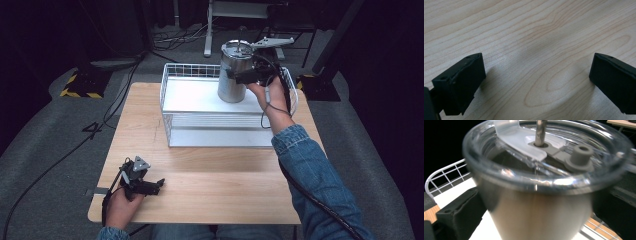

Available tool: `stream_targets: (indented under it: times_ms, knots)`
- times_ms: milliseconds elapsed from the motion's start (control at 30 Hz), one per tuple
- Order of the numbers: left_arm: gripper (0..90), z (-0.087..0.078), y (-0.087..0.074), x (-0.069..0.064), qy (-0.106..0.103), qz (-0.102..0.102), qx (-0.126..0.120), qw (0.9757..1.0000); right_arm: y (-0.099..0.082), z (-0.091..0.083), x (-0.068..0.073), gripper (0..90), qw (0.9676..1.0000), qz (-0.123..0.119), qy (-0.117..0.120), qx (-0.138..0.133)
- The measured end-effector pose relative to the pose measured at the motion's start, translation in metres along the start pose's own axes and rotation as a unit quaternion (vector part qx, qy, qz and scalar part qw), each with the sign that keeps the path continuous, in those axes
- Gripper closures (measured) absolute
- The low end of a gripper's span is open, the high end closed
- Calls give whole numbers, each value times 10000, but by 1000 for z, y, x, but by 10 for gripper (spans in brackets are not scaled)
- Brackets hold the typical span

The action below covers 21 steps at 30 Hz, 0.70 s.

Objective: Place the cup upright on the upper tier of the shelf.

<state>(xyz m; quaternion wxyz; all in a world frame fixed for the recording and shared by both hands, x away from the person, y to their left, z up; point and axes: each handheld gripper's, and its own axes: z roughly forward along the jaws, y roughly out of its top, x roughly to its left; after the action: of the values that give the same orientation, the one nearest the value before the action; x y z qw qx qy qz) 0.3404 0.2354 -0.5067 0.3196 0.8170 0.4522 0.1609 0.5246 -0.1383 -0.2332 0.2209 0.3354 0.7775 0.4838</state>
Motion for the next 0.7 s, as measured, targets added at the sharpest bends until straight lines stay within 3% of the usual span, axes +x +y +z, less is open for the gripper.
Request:
stream_targets:
  times_ms: [700]
  knots:
    - [9,0,0,1,14,45,14,10000,-18,-79,5,0,9991,-218,288,-230]
